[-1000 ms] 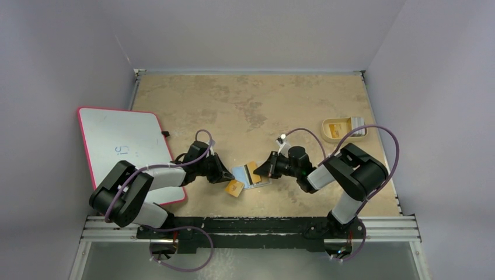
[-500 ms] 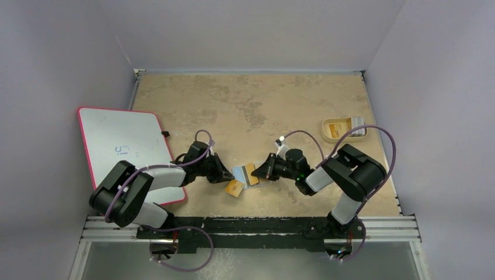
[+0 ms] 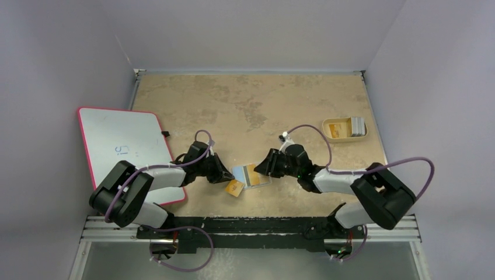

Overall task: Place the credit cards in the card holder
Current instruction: Insert the credit card into the card holder.

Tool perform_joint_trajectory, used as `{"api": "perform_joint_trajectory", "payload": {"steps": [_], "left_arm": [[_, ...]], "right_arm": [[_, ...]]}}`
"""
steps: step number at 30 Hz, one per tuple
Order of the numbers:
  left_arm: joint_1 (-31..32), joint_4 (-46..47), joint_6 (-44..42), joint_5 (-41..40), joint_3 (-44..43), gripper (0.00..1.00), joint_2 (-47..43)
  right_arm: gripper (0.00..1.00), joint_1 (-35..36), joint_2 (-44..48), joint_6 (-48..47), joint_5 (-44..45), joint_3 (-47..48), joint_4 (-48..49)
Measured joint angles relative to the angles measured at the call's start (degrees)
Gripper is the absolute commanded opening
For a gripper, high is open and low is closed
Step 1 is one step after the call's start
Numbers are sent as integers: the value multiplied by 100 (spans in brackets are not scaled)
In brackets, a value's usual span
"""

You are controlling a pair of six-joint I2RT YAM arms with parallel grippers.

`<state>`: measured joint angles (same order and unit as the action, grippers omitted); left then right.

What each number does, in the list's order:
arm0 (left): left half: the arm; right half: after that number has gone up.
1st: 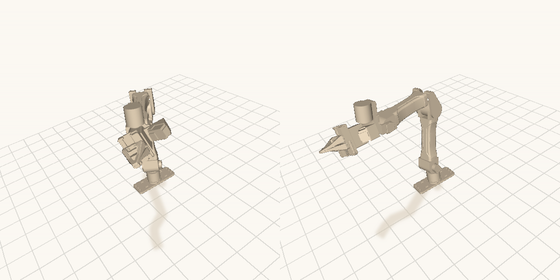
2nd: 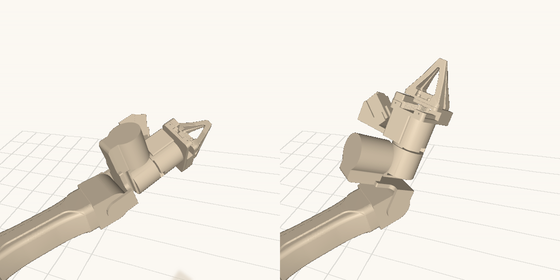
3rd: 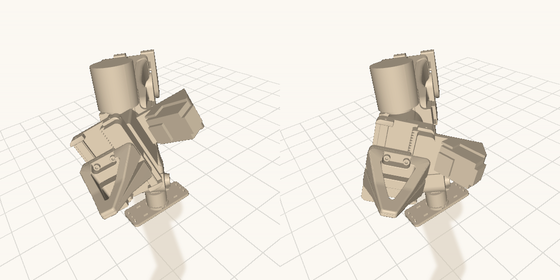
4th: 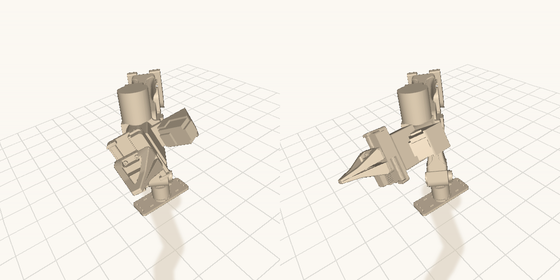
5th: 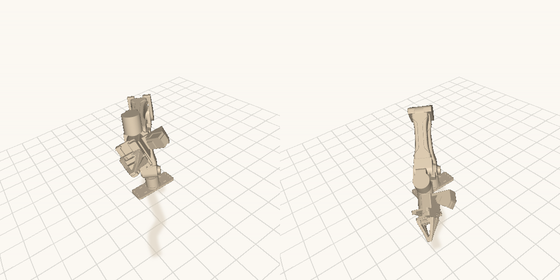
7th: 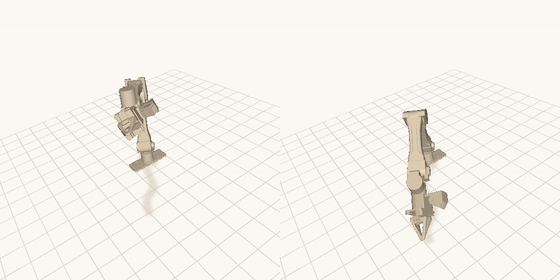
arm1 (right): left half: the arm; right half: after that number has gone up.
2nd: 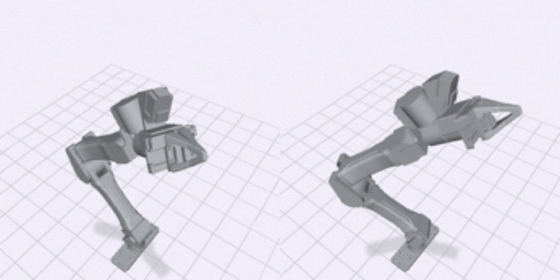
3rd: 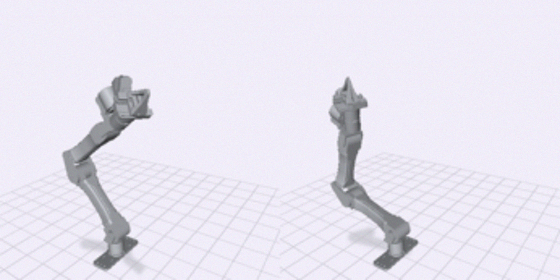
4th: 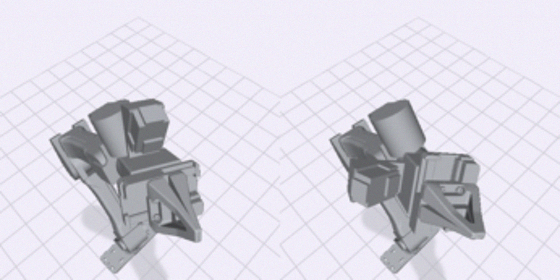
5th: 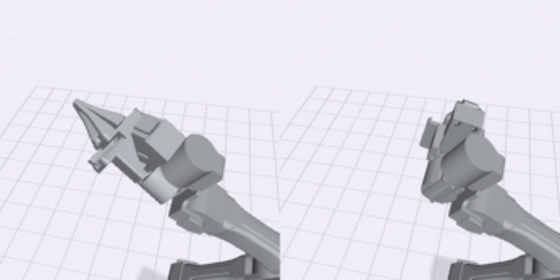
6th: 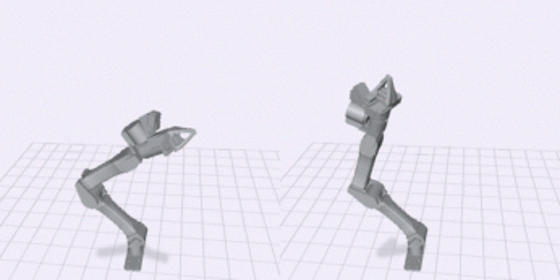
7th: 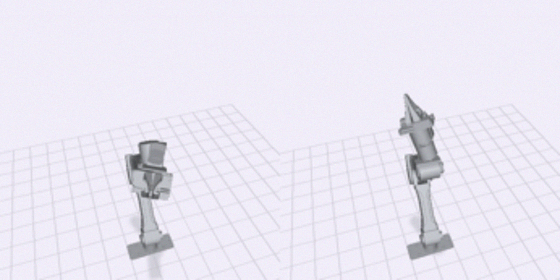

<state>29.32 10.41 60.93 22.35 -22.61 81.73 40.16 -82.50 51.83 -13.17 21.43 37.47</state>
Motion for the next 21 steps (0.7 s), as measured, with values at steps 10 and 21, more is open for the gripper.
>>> {"api": "perform_joint_trajectory", "payload": {"steps": [10, 21], "left_arm": [[0, 11, 2, -2, 7, 0, -13], [0, 20, -13, -31, 50, 0, -118]], "right_arm": [[41, 48, 37, -350, 291, 304, -892], [11, 479, -654, -323, 251, 688, -686]]}}
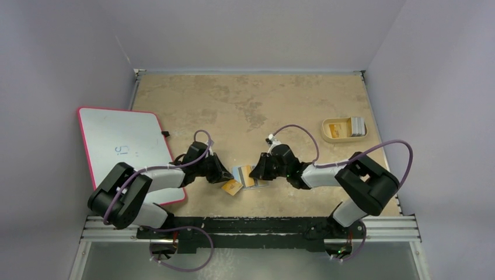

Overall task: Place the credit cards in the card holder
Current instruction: Insert the credit card into the card holder.

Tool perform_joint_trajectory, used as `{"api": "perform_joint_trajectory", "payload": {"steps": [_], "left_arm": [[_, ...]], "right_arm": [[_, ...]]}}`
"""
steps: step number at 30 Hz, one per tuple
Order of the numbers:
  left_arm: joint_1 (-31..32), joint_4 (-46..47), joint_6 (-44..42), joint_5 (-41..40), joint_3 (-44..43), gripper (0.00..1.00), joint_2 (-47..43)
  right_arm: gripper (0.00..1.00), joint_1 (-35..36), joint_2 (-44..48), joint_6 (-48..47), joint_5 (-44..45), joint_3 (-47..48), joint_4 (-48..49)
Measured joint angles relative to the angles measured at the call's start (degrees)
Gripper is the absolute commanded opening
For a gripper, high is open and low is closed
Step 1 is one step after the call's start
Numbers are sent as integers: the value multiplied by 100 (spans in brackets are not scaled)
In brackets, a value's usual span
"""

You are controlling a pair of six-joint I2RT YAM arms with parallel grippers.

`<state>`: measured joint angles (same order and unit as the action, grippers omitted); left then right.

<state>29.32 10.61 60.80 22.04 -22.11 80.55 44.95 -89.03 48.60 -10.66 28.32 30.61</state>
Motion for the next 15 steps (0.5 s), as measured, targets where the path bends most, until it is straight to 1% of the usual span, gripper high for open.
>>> {"api": "perform_joint_trajectory", "payload": {"steps": [2, 6, 9, 15], "left_arm": [[0, -4, -31, 4, 0, 0, -4], [0, 0, -37, 17, 0, 0, -4], [-2, -4, -35, 22, 0, 0, -13], [-2, -273, -39, -87, 0, 0, -234]], "right_arm": [[11, 81, -61, 22, 11, 22, 15], [23, 162, -162, 61, 28, 116, 11], [28, 199, -133, 85, 76, 173, -144], [37, 232, 522, 39, 374, 247, -1010]]}}
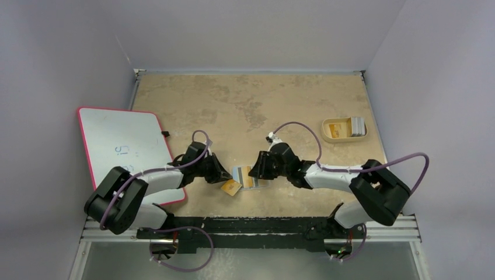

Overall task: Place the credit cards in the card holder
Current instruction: Insert the credit card into the card holder.

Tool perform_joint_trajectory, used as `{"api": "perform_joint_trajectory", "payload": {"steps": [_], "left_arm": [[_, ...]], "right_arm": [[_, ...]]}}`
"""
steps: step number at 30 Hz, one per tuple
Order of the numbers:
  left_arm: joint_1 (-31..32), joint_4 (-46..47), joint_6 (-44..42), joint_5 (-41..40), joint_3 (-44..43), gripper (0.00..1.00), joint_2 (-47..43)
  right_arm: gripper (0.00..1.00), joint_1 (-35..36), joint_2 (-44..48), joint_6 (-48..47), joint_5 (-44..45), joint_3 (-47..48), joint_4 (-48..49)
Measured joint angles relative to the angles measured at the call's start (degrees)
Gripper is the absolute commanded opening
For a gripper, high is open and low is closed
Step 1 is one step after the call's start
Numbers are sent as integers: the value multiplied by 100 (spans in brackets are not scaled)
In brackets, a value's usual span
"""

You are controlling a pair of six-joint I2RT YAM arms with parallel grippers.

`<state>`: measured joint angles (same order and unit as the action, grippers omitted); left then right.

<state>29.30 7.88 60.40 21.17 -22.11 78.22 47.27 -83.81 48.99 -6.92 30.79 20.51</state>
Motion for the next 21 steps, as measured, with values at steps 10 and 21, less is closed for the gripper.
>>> {"api": "perform_joint_trajectory", "payload": {"steps": [10, 21], "left_arm": [[-2, -157, 2, -31, 7, 0, -85], [-2, 46, 11, 42, 190, 0, -94]], "right_arm": [[31, -2, -155, -42, 133, 184, -131], [12, 122, -595, -20, -11, 299, 111]]}}
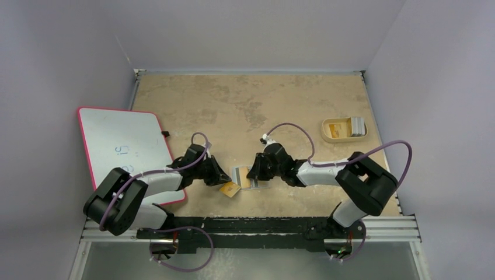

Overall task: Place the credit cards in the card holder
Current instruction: Insert the credit card into the card holder, then adjust the credit card.

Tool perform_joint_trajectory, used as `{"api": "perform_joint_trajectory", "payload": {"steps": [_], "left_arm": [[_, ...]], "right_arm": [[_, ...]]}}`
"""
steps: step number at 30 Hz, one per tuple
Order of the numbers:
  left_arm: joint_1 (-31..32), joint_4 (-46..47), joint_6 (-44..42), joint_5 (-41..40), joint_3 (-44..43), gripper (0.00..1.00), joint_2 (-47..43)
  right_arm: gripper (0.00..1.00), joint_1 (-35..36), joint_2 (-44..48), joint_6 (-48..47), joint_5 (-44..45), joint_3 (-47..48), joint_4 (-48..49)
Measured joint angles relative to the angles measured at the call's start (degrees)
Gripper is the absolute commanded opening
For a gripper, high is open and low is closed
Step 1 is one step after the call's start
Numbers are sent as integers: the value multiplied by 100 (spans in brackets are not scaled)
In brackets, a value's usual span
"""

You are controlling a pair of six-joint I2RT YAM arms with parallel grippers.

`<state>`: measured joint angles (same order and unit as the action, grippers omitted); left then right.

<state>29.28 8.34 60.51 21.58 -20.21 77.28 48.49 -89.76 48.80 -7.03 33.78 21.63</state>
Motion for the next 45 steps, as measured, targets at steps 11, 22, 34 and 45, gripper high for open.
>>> {"api": "perform_joint_trajectory", "payload": {"steps": [11, 22, 34, 45], "left_arm": [[-28, 79, 42, 33, 50, 0, -11], [-26, -42, 42, -151, -286, 0, -909], [-26, 732, 507, -374, -380, 0, -1878], [-26, 2415, 1779, -306, 90, 0, -2177]], "right_arm": [[18, 52, -229, 214, 0, -2, 315], [47, 101, 1300, 103, -11, -44, -229], [63, 101, 2288, 1169, -595, -1104, 1285], [23, 101, 2544, 1808, -575, -1158, 2212]]}}
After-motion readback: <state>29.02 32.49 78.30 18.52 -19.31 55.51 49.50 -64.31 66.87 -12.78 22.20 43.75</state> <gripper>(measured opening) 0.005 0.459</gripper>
